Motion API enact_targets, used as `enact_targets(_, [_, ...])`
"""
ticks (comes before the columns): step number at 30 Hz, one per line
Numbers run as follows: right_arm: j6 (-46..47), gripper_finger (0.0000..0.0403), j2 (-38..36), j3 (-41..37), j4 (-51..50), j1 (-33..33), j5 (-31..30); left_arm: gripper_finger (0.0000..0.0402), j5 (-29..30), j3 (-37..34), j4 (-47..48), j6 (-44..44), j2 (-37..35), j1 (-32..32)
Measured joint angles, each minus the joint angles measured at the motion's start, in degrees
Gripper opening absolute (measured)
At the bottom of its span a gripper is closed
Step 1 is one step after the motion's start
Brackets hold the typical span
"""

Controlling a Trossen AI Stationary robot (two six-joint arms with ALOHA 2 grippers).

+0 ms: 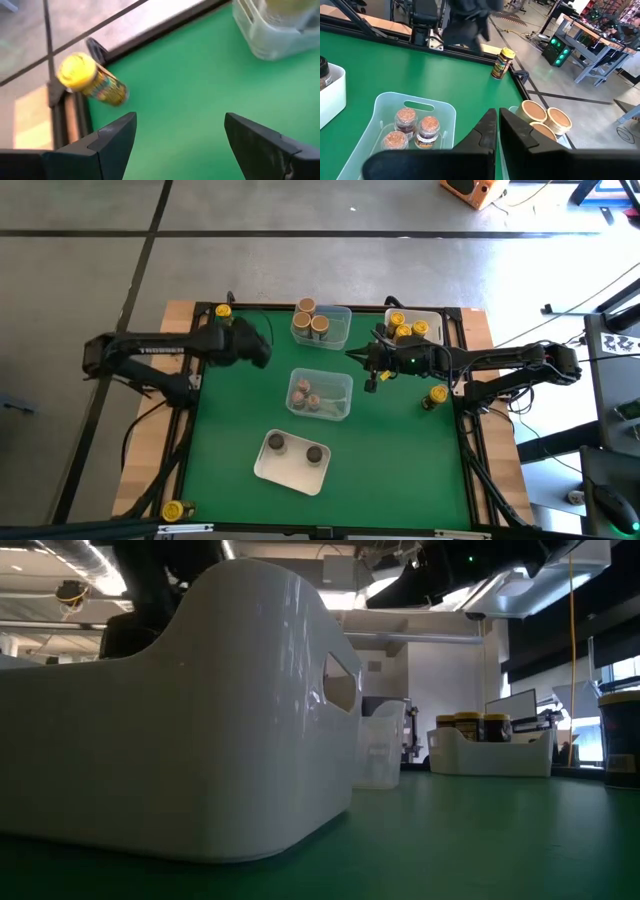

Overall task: Sort spices by type
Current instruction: Put the yellow seasoning bottle into the top white bin

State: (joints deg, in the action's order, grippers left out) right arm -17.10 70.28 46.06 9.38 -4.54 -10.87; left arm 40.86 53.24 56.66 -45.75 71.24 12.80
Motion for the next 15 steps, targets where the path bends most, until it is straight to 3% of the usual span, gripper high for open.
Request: enact_targets(15, [-0.35, 0.0021, 0.04, 0.0, -0.1, 0.0, 0.0, 0.0279, -0.75, 5.08, 1.46, 15.14, 8.12, 20.11])
